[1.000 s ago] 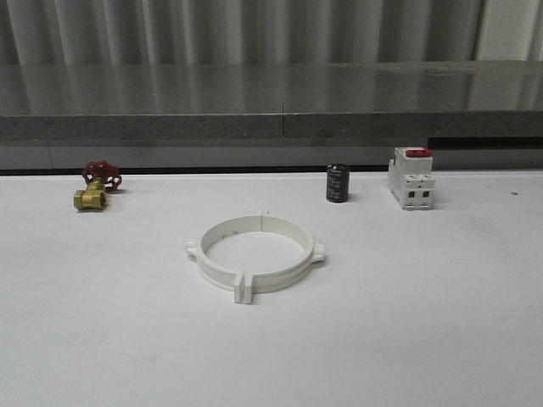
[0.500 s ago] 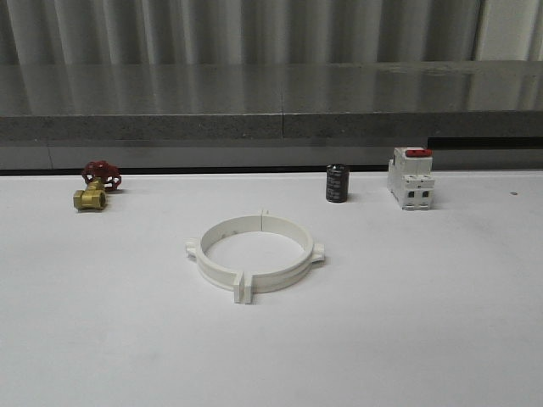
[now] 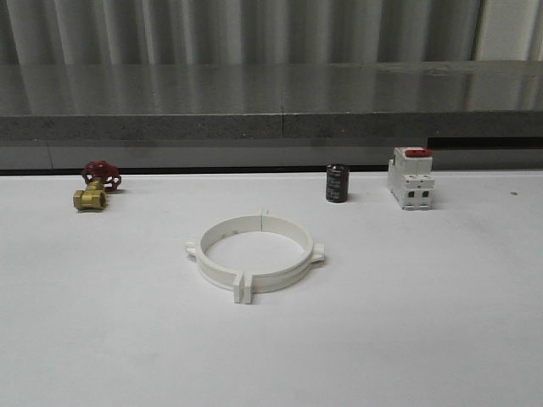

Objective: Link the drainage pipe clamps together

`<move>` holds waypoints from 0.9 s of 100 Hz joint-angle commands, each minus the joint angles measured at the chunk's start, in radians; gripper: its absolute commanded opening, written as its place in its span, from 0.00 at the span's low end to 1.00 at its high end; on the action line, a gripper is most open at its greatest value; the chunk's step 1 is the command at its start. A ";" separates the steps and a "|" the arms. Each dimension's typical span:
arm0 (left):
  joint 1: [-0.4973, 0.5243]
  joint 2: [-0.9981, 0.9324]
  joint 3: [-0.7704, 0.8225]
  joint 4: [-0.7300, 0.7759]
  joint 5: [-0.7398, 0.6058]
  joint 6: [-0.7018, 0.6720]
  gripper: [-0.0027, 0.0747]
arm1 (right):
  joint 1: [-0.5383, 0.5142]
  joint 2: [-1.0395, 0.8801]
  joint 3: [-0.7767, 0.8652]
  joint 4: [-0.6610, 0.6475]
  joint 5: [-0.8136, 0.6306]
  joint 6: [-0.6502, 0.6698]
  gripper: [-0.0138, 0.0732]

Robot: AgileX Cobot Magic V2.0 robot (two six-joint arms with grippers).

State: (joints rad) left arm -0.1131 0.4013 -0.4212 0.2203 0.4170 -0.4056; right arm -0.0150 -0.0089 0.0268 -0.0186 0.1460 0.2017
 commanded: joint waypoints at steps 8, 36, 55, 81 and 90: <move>0.003 0.008 -0.025 0.006 -0.073 0.001 0.01 | -0.006 -0.022 -0.014 -0.005 -0.084 0.001 0.08; 0.003 0.007 -0.025 -0.039 -0.107 0.018 0.01 | -0.006 -0.022 -0.014 -0.005 -0.084 0.001 0.08; 0.004 -0.025 0.027 -0.253 -0.225 0.342 0.01 | -0.006 -0.022 -0.014 -0.005 -0.084 0.001 0.08; 0.004 -0.144 0.192 -0.285 -0.375 0.406 0.01 | -0.006 -0.022 -0.014 -0.005 -0.084 0.001 0.08; 0.004 -0.210 0.256 -0.276 -0.377 0.406 0.01 | -0.006 -0.022 -0.014 -0.005 -0.084 0.001 0.08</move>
State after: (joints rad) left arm -0.1131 0.2358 -0.1886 -0.0541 0.1325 0.0000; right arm -0.0150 -0.0089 0.0268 -0.0186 0.1444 0.2054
